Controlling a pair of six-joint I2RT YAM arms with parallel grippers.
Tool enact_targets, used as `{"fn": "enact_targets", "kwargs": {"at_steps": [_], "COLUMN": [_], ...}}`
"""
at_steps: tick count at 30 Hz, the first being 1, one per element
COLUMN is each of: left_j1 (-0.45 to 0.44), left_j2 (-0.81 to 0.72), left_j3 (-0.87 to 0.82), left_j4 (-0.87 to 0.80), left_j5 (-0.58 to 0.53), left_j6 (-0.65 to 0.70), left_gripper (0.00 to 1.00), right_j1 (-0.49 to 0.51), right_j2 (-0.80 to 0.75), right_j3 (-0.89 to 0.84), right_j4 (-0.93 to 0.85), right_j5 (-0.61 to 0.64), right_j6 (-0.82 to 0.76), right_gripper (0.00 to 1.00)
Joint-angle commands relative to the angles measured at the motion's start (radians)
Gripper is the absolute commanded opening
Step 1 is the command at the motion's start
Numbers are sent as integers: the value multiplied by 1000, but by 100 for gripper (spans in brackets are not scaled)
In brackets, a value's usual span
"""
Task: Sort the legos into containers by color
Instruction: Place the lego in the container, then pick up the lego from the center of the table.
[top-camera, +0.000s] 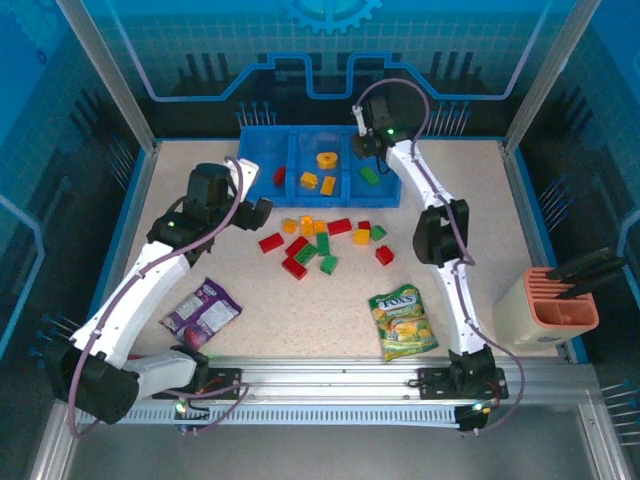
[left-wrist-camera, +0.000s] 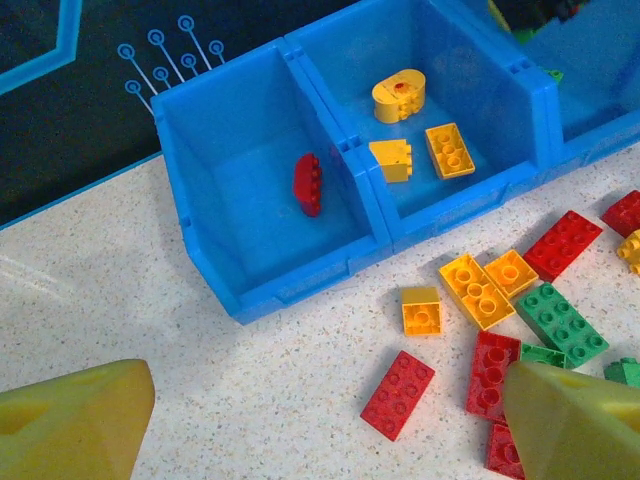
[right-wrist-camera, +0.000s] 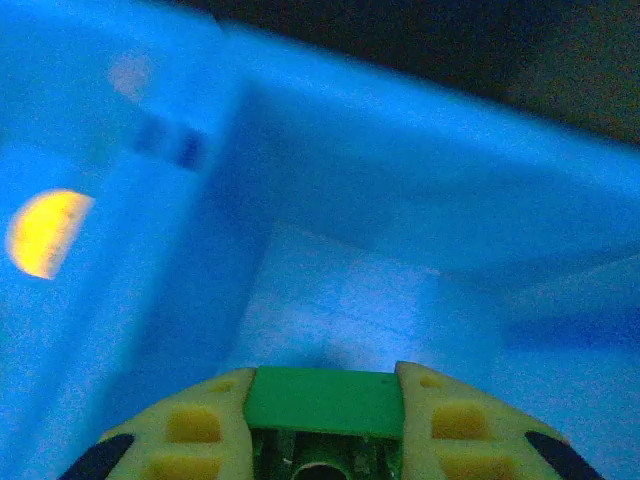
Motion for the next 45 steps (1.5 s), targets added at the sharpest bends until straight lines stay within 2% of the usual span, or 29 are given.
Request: {"fn": "enact_targets", "kwargs": {"at_steps": [1, 9, 11, 17, 20, 23, 26, 31, 39, 42, 45], "left_j1": [14, 16, 16, 17, 16, 17, 17, 18, 20, 23, 25], "left_j2": [1, -2, 2, 8, -4, -11, -11, -20, -23, -22, -22], "left_j3": [-5, -19, -19, -8, -21, -34, -36, -40, -42, -43, -44], "left_j4": [35, 46, 52, 39, 53, 71, 70, 73, 79, 79, 77], "left_j5": [-4, 5, 9, 34, 38, 37, 45, 61, 65, 74, 83], "left_j6": [29, 20, 18, 0, -7, -9, -17, -24, -40, -39, -41], "left_gripper": [91, 91, 91, 91, 91, 92, 92, 93, 96, 96, 97], "right_j1": [-30, -37, -33, -23, -13, -11, -3, 10, 25, 37, 38], "right_j2": [13, 10, -20, -144, -200, -285, -381, -512, -757, -826, -827], "right_j3": [7, -47, -80, -194, -230, -318, -421, -566, -983, -1143, -1200], "right_j4": [-6, 23, 35, 55, 41, 66, 103, 85, 133, 234, 224], "right_j5": [-34, -26, -33, -68, -82, -125, -114, -117, -163, -223, -232], "right_j6": [-20, -44, -47, -32, -13, 48, 86, 126, 286, 255, 167], "right_gripper": [26, 38, 40, 54, 53, 48, 42, 41, 42, 44, 47]}}
